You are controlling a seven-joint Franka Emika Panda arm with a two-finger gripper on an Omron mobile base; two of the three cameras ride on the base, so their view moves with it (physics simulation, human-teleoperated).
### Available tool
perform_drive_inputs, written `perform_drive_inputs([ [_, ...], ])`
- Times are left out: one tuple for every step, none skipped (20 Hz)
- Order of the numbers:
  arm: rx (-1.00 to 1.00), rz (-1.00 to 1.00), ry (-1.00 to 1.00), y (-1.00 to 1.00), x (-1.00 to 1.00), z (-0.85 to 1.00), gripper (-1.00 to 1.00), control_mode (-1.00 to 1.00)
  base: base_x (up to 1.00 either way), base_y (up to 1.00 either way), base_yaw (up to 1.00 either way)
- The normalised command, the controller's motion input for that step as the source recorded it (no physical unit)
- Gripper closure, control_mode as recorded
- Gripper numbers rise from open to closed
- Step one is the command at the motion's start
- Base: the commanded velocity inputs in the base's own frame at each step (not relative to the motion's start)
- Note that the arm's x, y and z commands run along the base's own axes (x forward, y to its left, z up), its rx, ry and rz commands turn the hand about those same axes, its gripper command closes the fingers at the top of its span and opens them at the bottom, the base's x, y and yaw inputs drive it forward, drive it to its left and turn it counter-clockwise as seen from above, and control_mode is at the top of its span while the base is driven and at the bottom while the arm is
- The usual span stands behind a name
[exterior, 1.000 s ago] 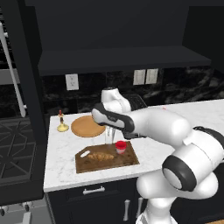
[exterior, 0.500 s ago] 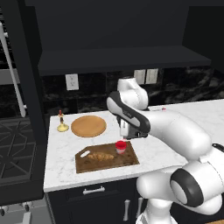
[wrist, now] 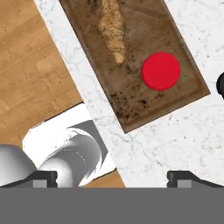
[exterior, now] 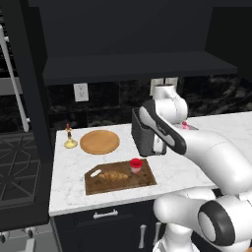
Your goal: From the different types of pastries on the counter, select a croissant and place it on the cutting board. Then retrieve a jar of jam from the cabinet and place it alongside the croissant on the cutting board.
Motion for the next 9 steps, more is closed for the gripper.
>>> perform_drive_inputs([
  [0.00,-0.05,0.00,-0.55,0.00,0.01,-1.00,-1.00,0.00,0.00,0.00],
  [0.00,-0.05,0.00,-0.54,0.00,0.01,-1.00,-1.00,0.00,0.00,0.00],
  [0.00,-0.05,0.00,-0.52,0.00,0.00,-1.00,-1.00,0.00,0.00,0.00],
  [0.00,-0.05,0.00,-0.54,0.00,0.01,-1.00,-1.00,0.00,0.00,0.00],
  [0.00,-0.05,0.00,-0.53,0.00,0.00,-1.00,-1.00,0.00,0.00,0.00],
  [0.00,-0.06,0.00,-0.53,-0.03,0.02,-1.00,-1.00,0.00,0.00,0.00],
  [0.00,-0.06,0.00,-0.55,-0.05,0.05,-1.00,-1.00,0.00,0.00,0.00],
  [0.00,-0.07,0.00,-0.57,-0.09,0.05,-1.00,-1.00,0.00,0.00,0.00],
  [0.00,-0.07,0.00,-0.61,-0.11,0.09,-1.00,-1.00,0.00,0.00,0.00],
])
